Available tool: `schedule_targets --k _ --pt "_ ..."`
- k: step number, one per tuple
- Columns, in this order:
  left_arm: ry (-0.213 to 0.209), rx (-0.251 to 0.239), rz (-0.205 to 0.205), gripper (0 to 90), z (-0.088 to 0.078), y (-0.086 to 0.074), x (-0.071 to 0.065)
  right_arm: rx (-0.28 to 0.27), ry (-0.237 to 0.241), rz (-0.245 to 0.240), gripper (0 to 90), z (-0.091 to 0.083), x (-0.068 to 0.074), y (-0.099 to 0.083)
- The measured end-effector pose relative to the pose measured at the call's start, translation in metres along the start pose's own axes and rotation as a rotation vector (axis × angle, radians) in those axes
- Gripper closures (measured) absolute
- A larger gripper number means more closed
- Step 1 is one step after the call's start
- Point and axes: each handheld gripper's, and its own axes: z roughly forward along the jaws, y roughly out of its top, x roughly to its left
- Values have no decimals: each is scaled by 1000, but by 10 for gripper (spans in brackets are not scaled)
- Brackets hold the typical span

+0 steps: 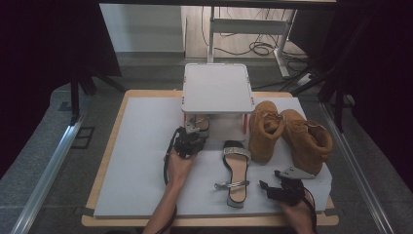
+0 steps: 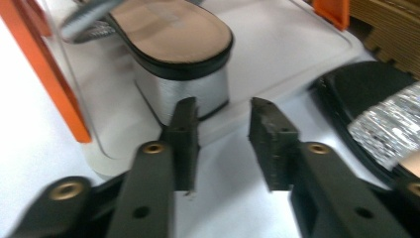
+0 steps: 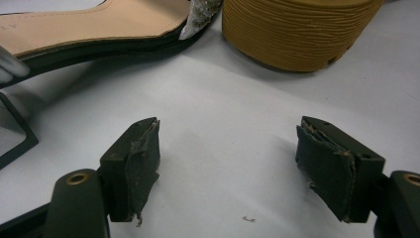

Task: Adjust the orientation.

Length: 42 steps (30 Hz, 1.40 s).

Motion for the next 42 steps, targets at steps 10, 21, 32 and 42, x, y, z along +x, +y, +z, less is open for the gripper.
schedule_targets --k 10,21,32,42 --pt "-98 7 14 394 -11 -3 3 0 0 0 252 0 0 0" --pt "-124 19 125 150 -20 -6 -1 1 -1 0 252 0 0 0" --pt "-165 18 116 110 -33 -16 3 1 -1 0 252 0 0 0" --pt "-131 56 161 109 -54 -36 9 1 -1 0 252 0 0 0"
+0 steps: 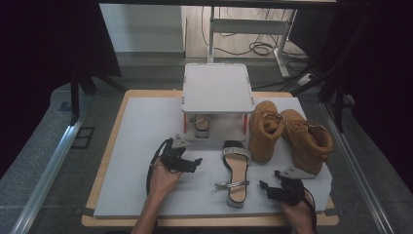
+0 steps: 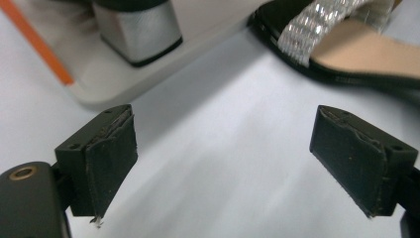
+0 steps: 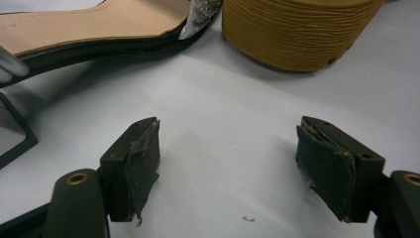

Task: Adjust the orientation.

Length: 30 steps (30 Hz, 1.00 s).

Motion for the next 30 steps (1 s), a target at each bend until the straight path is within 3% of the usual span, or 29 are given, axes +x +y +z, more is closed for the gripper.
schedule_targets --k 9,22,30 --pt "41 37 4 109 -17 -18 2 2 -4 -8 251 0 0 0" --pt "105 103 -71 110 -33 -59 15 21 0 -16 219 1 1 2" --pt "110 96 -74 110 -34 -64 16 19 5 -20 225 1 1 2"
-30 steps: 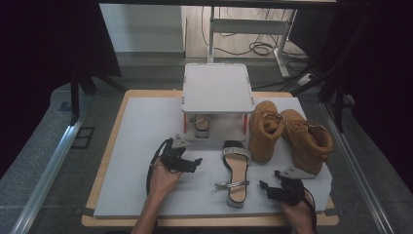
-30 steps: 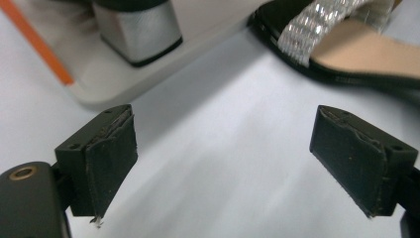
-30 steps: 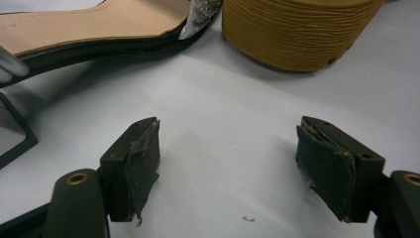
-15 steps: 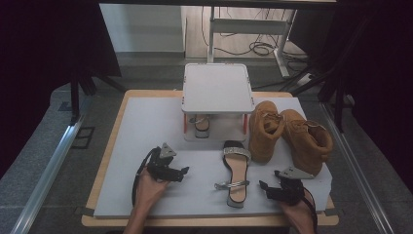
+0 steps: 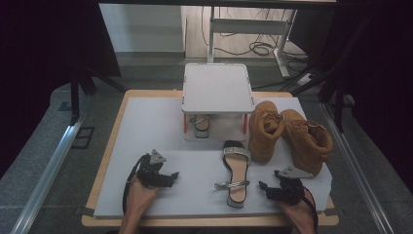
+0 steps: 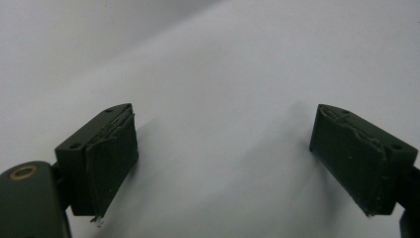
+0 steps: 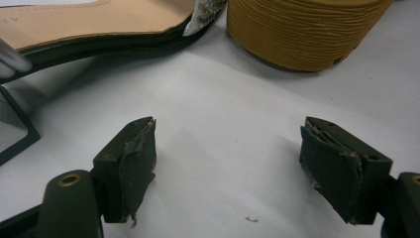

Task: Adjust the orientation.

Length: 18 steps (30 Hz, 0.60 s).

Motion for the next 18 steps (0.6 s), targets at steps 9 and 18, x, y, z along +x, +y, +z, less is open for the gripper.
schedule_targets --k 9,18 --pt "5 -7 1 111 0 -1 -1 2 -2 0 302 -3 -1 0" --pt "7 -8 0 112 0 -1 -1 1 86 20 616 -17 2 -1"
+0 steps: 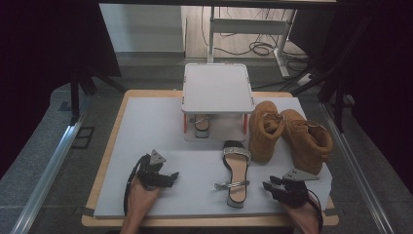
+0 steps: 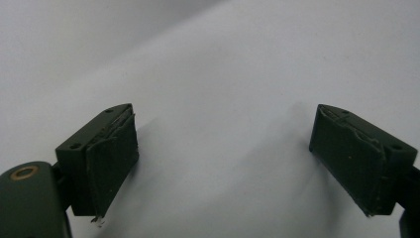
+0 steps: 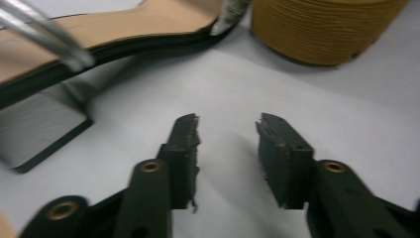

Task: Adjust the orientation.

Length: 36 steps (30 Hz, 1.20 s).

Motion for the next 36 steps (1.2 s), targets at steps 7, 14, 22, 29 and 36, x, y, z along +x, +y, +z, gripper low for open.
schedule_targets --k 7,14,22,29,36 --pt "2 -1 0 113 0 0 0 -12 73 -51 790 -8 16 3" --pt "3 -1 0 113 0 0 0 -17 159 -126 897 -10 42 5" --pt "4 -2 1 113 0 0 0 -31 241 -155 893 -8 61 3" --pt "4 -1 0 113 0 0 0 -25 275 -165 892 -2 66 3" --pt "4 -1 -1 113 0 0 0 -31 306 -173 881 6 74 7"
